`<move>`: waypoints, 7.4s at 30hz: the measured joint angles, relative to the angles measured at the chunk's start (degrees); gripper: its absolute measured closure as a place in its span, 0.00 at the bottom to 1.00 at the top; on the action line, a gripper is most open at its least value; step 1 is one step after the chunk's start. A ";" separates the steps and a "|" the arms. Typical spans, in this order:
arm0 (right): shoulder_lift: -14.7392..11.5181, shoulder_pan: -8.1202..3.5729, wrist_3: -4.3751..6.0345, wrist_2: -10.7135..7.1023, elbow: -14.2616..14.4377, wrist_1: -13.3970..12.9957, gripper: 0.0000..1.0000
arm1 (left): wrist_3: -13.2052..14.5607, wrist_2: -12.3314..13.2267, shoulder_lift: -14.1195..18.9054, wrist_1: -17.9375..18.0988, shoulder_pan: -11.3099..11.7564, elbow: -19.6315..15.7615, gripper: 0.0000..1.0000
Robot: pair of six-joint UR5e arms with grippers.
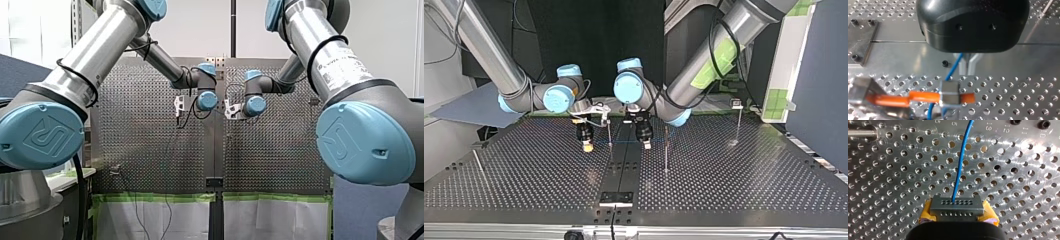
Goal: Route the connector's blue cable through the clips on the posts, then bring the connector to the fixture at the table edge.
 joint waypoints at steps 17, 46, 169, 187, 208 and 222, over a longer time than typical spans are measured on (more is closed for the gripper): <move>0.04 0.00 0.05 0.00 -0.01 0.57 1.00 | 0.08 0.14 0.00 -0.57 -0.30 -0.07 1.00; -0.01 0.68 -1.93 0.03 0.00 5.36 1.00 | -0.14 -0.20 0.00 -0.33 -2.03 -3.79 1.00; -8.95 -3.01 0.19 -2.85 28.37 -13.12 1.00 | -2.01 4.60 -10.64 7.71 -8.29 -9.59 1.00; -6.86 -5.52 2.53 -6.59 27.99 -16.59 1.00 | -2.41 4.94 -11.00 6.66 -8.40 -5.86 1.00; -6.54 -6.92 4.36 -8.87 24.66 -15.76 1.00 | -2.30 6.61 -11.10 5.70 -6.97 -4.55 1.00; -6.29 -7.46 4.36 -8.82 24.52 -15.91 1.00 | -2.53 8.20 -11.16 3.61 -5.09 -1.80 1.00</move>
